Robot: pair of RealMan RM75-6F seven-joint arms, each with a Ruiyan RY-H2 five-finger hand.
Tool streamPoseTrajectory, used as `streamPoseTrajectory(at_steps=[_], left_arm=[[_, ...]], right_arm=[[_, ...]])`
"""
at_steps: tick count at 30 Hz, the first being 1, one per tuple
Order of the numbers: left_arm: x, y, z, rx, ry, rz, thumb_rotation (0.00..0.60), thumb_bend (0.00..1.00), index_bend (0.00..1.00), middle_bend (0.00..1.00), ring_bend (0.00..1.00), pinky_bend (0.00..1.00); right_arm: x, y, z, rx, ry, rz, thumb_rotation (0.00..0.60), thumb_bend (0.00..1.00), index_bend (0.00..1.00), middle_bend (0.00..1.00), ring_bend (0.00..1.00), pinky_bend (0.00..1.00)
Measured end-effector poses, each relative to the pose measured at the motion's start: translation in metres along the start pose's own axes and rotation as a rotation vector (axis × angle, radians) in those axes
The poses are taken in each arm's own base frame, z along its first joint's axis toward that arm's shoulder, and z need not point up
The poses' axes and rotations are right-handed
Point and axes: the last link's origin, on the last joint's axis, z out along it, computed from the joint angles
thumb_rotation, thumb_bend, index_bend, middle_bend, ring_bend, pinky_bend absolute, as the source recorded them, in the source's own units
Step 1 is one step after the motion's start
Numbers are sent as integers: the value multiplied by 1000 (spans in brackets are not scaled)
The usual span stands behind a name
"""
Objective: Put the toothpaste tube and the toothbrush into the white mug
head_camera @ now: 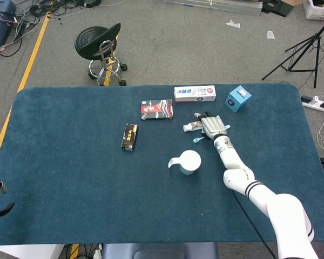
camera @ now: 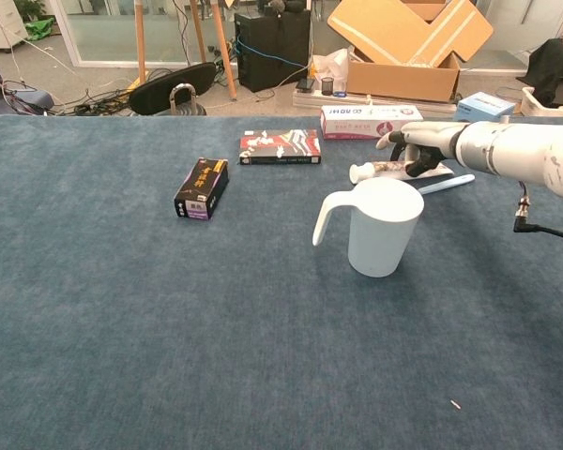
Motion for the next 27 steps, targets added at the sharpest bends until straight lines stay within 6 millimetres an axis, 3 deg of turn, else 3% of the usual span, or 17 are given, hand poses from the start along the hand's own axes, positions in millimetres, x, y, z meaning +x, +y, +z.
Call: streamPoseTrajectory(at_steps=[12,27], left_arm=[[0,1,-1,-2,2,-2,600,0,520,377,306,417],[-2,5,0,-9,0,-2,600,0,520,377,306,417]], right_arm=[[-2,-1,-7,22,-12,-2,600,1000,89,401,0,205],[-6,12,-27,28,-37,-17,600,1000,89,493,27,205]])
